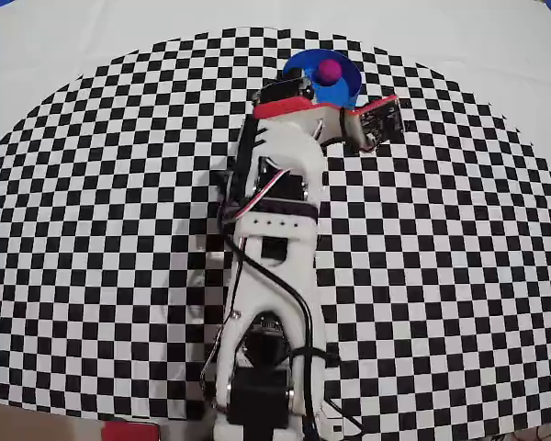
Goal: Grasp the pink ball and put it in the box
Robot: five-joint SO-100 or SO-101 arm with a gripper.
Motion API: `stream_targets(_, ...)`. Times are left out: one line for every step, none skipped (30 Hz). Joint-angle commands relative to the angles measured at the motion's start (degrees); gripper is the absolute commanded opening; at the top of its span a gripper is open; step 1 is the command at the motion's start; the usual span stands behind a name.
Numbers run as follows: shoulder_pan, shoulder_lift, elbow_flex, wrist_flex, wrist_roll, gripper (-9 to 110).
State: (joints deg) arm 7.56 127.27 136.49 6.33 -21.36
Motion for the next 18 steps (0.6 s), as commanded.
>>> stream_targets(-1.85,10.81,5.62,2.37,3.87,0)
stream_targets(-2.55,13.54,7.91,3.25,4.75,0)
stream_targets(-3.34,16.26,9.84,4.57,5.45,0)
stream_targets(-4.04,18.98,11.51,6.59,6.15,0)
stream_targets(-4.83,21.45,12.92,8.53,7.03,0)
stream_targets(-5.45,23.73,14.15,10.28,7.91,0)
stream_targets(-6.15,25.93,15.29,12.04,8.61,0)
stream_targets(-6.68,27.95,16.26,13.71,9.49,0)
stream_targets(-7.12,29.97,17.31,14.94,10.20,0)
stream_targets(-7.47,31.82,18.54,16.00,10.72,0)
stream_targets(-7.73,33.66,19.78,17.14,11.07,0)
stream_targets(-8.00,35.68,21.18,18.19,11.43,0)
stream_targets(-8.09,37.53,22.59,18.98,11.60,0)
stream_targets(-8.26,39.55,23.99,19.78,11.69,0)
stream_targets(-8.35,41.66,25.40,20.74,11.78,0)
stream_targets(-8.35,43.51,26.72,21.71,11.78,0)
stream_targets(-8.35,45.35,27.95,22.76,11.78,0)
stream_targets(-8.35,47.02,29.18,23.73,11.78,0)
